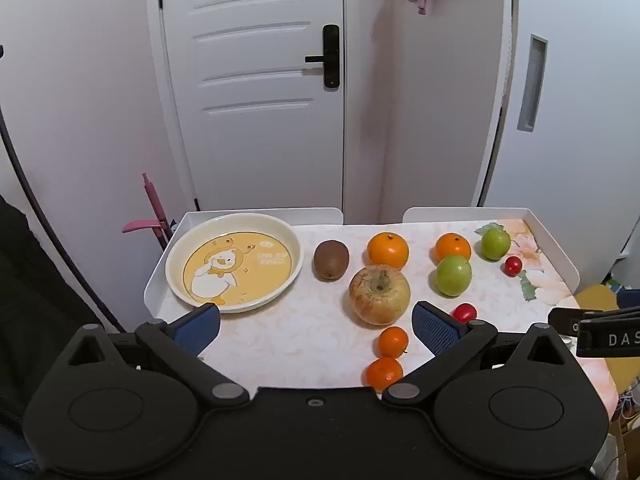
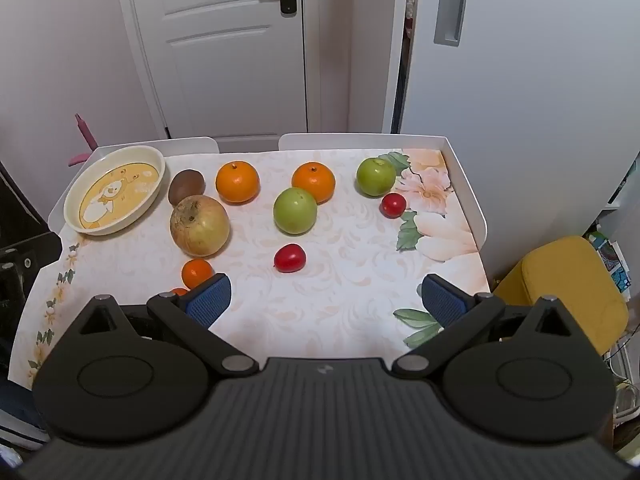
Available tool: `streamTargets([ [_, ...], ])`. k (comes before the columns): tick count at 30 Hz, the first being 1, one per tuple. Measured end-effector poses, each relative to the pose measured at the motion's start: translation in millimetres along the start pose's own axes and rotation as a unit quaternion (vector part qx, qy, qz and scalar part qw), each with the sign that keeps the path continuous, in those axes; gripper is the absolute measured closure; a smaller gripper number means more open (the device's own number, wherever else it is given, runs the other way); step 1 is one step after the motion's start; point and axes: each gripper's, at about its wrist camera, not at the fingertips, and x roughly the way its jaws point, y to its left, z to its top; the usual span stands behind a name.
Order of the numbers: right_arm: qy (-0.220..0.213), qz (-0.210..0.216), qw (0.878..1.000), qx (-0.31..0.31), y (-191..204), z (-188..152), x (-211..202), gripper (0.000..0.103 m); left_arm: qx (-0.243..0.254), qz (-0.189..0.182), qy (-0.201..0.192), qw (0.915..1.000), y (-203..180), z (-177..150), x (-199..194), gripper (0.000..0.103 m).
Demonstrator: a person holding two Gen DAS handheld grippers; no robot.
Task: Organize fruits
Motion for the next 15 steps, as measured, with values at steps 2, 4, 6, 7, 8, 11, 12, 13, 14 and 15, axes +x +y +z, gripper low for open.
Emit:
streamTargets([
  [2, -0.001, 0.001, 1.0, 0.0, 0.0, 0.1, -0.2, 0.0, 0.003, 0.005, -0.001, 1.0, -2.2, 0.1, 0.2, 0.0],
  [4, -0.004, 0.002, 1.0, 0.001, -0.2, 0.1, -0.5, 0.0, 0.008, 0.01, 0.0, 0.9999, -6.2, 1.0, 1.2, 0.0],
  [6, -0.005, 0.003, 1.0, 0.001, -0.4, 0.2, -0.8, 0.0, 0.002, 0.004, -0.004, 1.0, -5.6, 1.1, 1.4, 0.0],
  [7, -0.005, 0.002, 1.0, 0.002, -0.6, 0.2, -1.2, 0.0, 0.002, 0.004, -0.015, 0.9999, -8.0, -1.8, -5.1, 0.0],
  [8, -0.005, 0.002, 1.0, 0.003, -0.8, 0.4, -1.2, 0.0, -0.003, -0.002, -0.012, 0.9999, -3.6, -0.7, -4.9, 0.0],
  [11, -0.005, 0.004, 1.0, 0.003, 2.3, 1.2, -2.1, 0.0, -0.002, 0.0, -0.008, 1.0, -4.8, 0.0, -3.3, 0.0],
  [12, -0.006, 0.004, 1.0, 0.003, 2.5, 0.9, -2.7, 0.0, -0.002, 0.0, -0.007, 1.0, -3.7, 0.6, -2.6, 0.0],
  [13, -0.007, 0.004, 1.0, 0.003, 2.5, 0.7, -2.6, 0.0, -0.001, 0.0, -0.007, 1.0, -3.7, 0.9, -2.3, 0.0],
  [14, -0.007, 0.004, 1.0, 0.004, 2.7, 0.5, -2.6, 0.0, -0.001, 0.0, -0.008, 1.0, -3.6, 1.2, -2.9, 0.0],
  [15, -0.007, 0.004, 1.0, 0.004, 2.9, 0.3, -2.4, 0.0, -0.001, 0.0, -0.009, 1.0, -3.5, 1.4, -3.2, 0.0],
])
